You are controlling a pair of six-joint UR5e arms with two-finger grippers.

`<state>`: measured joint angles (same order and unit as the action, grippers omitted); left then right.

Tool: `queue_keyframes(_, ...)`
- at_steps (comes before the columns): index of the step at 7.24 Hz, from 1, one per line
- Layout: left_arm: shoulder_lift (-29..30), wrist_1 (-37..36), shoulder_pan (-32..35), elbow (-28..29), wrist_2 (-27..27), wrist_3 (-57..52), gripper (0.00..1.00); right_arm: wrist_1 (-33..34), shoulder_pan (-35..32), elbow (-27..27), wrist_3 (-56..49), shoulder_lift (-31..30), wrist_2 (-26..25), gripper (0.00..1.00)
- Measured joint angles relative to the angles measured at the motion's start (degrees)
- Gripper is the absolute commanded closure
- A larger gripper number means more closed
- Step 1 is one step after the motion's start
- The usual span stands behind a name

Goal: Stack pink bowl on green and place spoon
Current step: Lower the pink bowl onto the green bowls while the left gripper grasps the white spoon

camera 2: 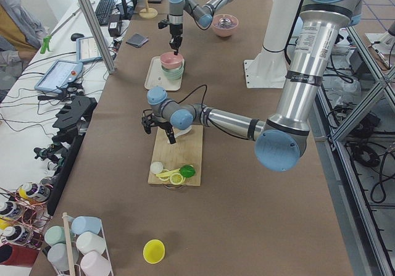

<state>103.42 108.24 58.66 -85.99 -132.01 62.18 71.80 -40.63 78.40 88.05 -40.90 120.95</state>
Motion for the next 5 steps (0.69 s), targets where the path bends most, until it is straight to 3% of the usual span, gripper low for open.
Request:
queue_keyframes(2,-0.1,0.1,-0.6,-0.1,-0.1,0.7,0.08,-1.4,0.1,-1.1,0.0,-0.1,0.0,1.0)
queue_keyframes(3,-0.3,0.1,-0.9,0.0,-0.1,0.8,0.09,-1.5,0.1,-1.2,0.0,-0.1,0.0,0.01)
queue_keyframes(5,-0.5,0.1,-1.5,0.4,-0.2,0.9,0.16,-1.5,0.1,-0.8,-0.3,-0.1,0.0,0.0)
